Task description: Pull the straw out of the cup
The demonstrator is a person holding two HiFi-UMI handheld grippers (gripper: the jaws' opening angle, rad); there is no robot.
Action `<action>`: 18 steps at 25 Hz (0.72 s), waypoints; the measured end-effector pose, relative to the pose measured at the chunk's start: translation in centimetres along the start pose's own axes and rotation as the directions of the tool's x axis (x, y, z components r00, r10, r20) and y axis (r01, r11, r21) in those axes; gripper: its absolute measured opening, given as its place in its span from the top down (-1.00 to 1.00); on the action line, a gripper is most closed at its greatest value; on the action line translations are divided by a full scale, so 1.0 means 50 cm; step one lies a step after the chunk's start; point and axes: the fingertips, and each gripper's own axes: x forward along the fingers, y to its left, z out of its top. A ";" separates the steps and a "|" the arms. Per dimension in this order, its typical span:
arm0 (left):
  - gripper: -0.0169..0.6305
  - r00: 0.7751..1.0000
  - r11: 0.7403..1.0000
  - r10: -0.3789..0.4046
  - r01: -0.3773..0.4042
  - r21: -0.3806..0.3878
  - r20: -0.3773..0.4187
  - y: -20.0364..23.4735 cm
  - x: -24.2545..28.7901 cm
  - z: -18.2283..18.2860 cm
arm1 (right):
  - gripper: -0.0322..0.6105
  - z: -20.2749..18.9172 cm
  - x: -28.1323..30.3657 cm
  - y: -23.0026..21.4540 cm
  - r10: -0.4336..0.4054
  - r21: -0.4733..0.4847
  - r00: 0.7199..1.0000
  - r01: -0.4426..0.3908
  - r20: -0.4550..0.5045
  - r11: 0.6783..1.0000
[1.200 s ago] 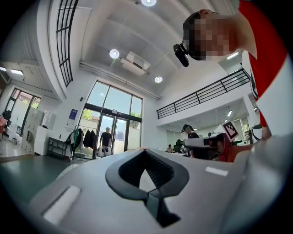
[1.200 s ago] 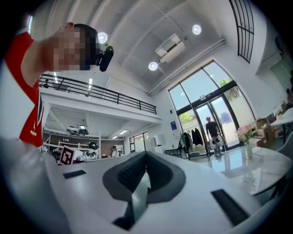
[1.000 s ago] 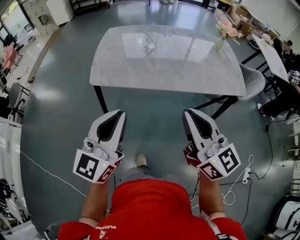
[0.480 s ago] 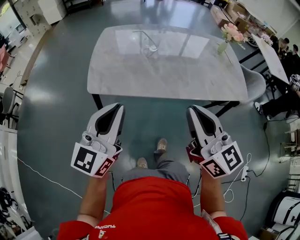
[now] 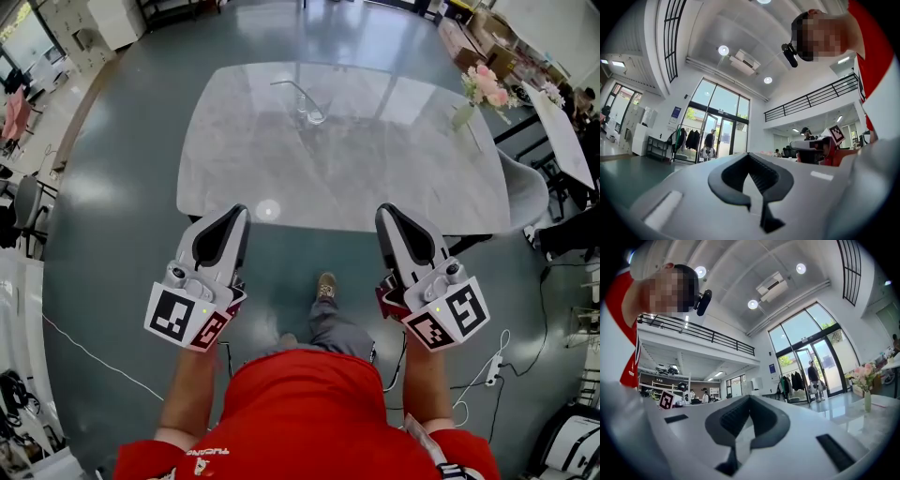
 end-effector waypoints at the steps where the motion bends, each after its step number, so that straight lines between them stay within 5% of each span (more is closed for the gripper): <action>1: 0.93 1.000 1.000 0.002 -0.002 0.002 -0.002 0.008 0.019 -0.002 | 0.90 0.001 0.012 -0.018 0.003 -0.003 1.000 -0.003 0.002 1.000; 18: 0.93 0.990 0.992 0.125 -0.125 0.004 -0.061 0.131 0.339 -0.098 | 0.90 -0.021 0.182 -0.318 0.072 -0.039 0.996 -0.074 -0.057 0.996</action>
